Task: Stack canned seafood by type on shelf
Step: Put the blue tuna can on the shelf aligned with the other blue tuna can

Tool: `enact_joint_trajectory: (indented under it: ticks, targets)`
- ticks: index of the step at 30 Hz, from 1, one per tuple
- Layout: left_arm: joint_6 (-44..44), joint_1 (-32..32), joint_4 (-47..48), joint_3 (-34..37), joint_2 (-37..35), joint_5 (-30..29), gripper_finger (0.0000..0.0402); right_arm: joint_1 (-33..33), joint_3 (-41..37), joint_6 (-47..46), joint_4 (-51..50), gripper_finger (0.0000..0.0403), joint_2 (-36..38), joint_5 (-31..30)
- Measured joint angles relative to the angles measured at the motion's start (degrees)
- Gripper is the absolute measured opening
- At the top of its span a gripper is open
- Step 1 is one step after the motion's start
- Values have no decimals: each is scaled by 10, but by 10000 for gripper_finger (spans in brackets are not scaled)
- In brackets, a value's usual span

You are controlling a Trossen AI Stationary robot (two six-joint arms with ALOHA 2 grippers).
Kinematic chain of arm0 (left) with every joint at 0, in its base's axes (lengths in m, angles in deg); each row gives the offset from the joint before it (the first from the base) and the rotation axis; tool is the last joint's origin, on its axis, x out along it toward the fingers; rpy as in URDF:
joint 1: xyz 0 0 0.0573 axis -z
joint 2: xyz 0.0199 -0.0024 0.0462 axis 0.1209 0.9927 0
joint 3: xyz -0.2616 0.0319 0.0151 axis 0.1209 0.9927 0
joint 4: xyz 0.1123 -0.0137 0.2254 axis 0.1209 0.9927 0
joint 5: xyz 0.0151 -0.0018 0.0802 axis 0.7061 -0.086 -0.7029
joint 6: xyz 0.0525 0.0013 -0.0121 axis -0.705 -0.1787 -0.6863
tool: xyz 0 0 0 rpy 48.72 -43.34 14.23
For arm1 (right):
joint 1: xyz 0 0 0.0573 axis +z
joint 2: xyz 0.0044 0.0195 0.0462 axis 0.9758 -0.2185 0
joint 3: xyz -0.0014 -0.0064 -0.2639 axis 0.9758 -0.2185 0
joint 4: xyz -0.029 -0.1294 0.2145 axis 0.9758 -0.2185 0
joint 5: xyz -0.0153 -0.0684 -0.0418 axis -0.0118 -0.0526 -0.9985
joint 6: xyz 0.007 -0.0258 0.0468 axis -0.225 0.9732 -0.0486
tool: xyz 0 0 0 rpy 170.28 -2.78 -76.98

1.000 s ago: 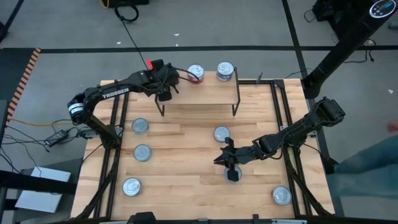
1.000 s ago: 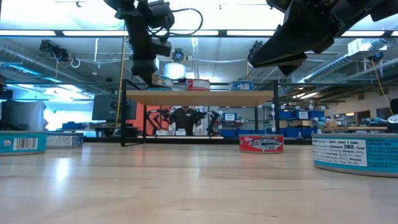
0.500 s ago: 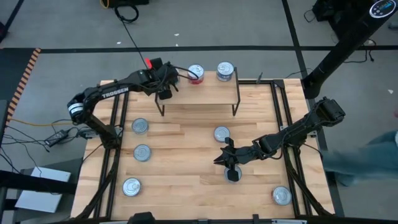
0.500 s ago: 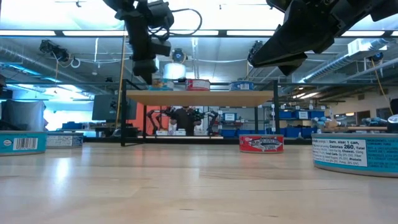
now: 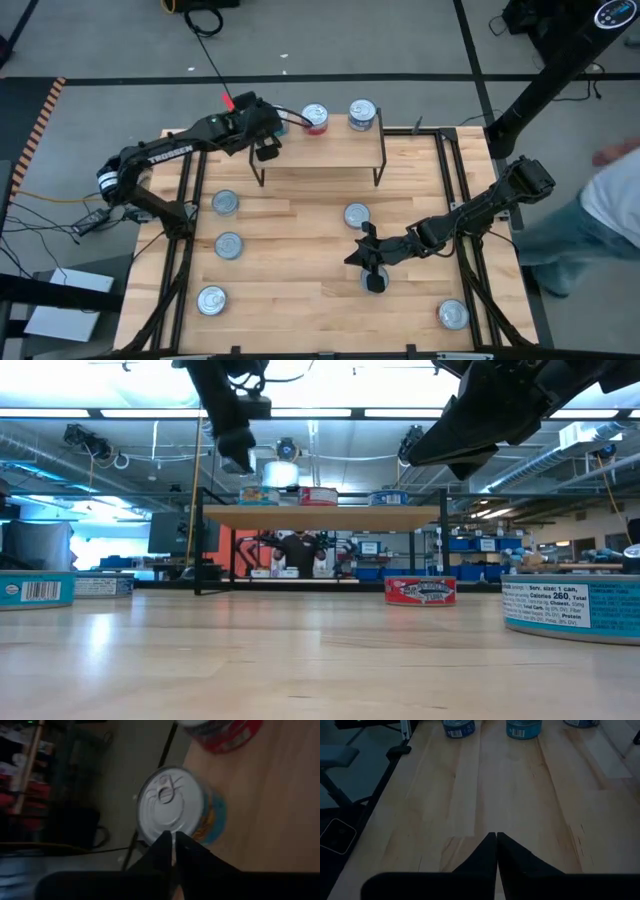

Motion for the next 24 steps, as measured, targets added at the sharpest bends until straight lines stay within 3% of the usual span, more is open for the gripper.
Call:
enact_joint_trajectory:
  ticks: [6,14,19,24]
  targets:
    - [26,19,-15,0,-24,91,4,0,0,-3,1,19,0,3]
    - [4,75,-105,2,-26,122,4,-2,0,-3,1,21,0,4]
    - [2,101,-227,66,-33,179,3,-3,0,5,1,18,0,3]
    - [-8,138,-348,159,-38,190,3,-3,0,11,1,17,0,3]
